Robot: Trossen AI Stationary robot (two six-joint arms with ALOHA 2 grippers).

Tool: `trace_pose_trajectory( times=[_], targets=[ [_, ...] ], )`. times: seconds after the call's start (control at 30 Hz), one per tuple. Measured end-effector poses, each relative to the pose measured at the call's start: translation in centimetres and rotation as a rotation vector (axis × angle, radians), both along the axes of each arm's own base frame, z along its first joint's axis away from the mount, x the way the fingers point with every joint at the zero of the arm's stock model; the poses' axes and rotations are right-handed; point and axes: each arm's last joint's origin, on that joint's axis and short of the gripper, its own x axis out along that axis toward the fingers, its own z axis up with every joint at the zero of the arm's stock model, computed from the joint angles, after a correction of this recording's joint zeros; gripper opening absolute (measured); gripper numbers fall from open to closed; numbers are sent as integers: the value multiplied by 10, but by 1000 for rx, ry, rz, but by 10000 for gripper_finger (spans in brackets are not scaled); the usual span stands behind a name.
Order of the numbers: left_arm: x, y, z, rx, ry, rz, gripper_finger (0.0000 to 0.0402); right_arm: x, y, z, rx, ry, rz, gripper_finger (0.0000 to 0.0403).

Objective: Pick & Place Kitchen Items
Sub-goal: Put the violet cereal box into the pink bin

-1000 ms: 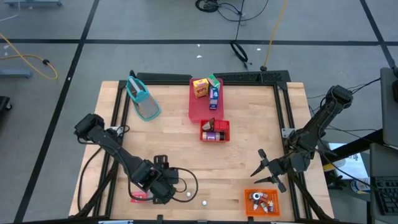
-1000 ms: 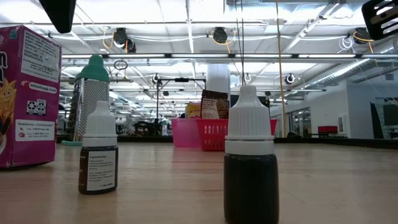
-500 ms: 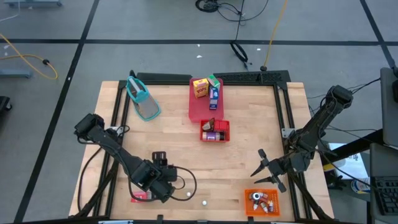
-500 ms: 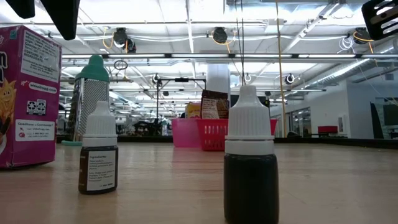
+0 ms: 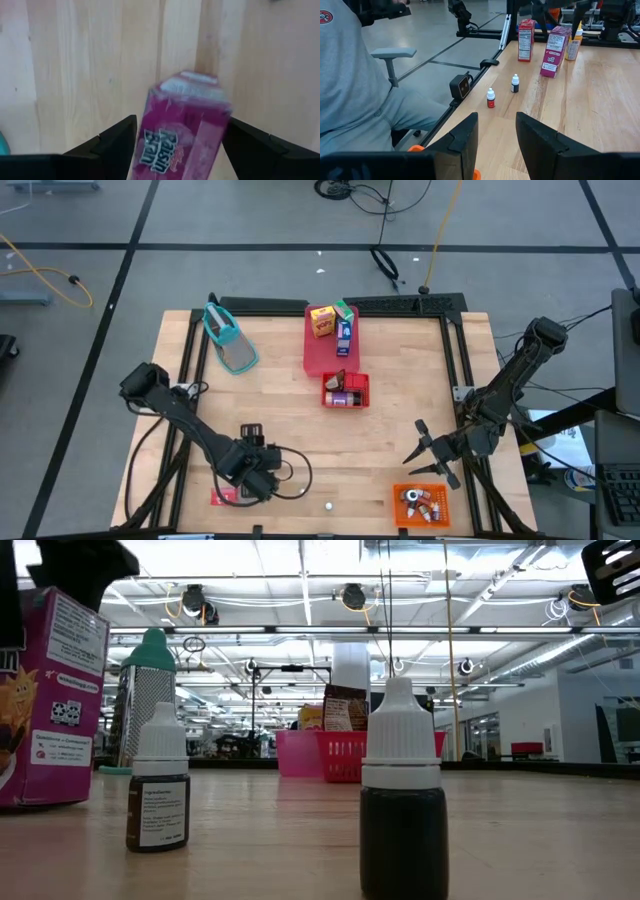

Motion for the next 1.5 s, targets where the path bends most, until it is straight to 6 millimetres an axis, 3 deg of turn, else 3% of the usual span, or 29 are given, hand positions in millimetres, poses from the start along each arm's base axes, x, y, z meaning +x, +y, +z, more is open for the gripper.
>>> trace_pose_trajectory(
  times=[0.17,0.37,0.77,1.0,1.33,1.5],
  targets=[
    [-4,2,-16,-1,30,-15,278,0,0,0,0,0,0,123],
    [-6,3,-21,6,41,-14,273,0,0,0,-3,-2,1,123],
    [-6,3,-21,5,42,-28,186,0,0,0,-4,-2,1,123],
    [-2,9,-21,-3,50,-15,152,-2,-5,-13,-14,-10,-78,123],
    [11,31,-20,3,82,-35,148,-2,-6,-11,30,-73,-71,123],
    [25,49,-5,35,69,-70,149,-2,-6,-11,30,-73,-69,123]
  ],
)
